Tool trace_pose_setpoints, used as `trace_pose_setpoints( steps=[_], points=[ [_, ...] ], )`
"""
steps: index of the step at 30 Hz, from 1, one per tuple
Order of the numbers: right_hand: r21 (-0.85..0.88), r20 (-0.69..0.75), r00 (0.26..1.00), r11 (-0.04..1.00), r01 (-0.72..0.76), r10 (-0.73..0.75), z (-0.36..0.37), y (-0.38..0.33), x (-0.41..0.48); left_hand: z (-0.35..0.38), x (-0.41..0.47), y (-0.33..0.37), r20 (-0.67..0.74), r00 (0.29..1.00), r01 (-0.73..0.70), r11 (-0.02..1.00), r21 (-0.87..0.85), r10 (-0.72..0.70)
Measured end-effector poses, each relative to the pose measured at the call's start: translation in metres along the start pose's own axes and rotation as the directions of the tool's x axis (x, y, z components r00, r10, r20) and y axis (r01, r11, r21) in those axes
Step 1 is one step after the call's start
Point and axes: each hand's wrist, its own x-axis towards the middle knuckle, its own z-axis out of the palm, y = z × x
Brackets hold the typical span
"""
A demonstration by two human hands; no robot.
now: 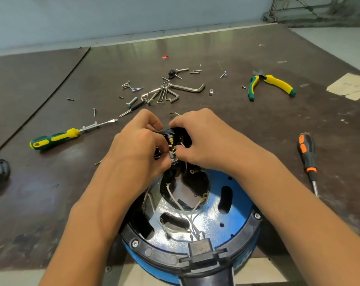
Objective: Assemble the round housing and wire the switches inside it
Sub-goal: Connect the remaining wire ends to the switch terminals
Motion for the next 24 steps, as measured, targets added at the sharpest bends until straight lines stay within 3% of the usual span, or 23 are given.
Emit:
trace_pose_setpoints(
  steps=[11, 24],
  points=[
    [0.025, -0.048, 0.999, 1.0, -0.008, 0.009, 0.002, 0.0014, -0.0005, -0.0012, -0.0005, 0.0005, 0.009, 1.0, -0.006, 1.0, -0.021, 0.006],
    [0.057, 0.011, 1.0, 0.998, -0.028, 0.027, 0.0001, 0.0001, 0.0007, -0.0027, 0.0026, 0.0, 0.079, 0.996, 0.047, 0.999, -0.012, -0.046]
  ],
)
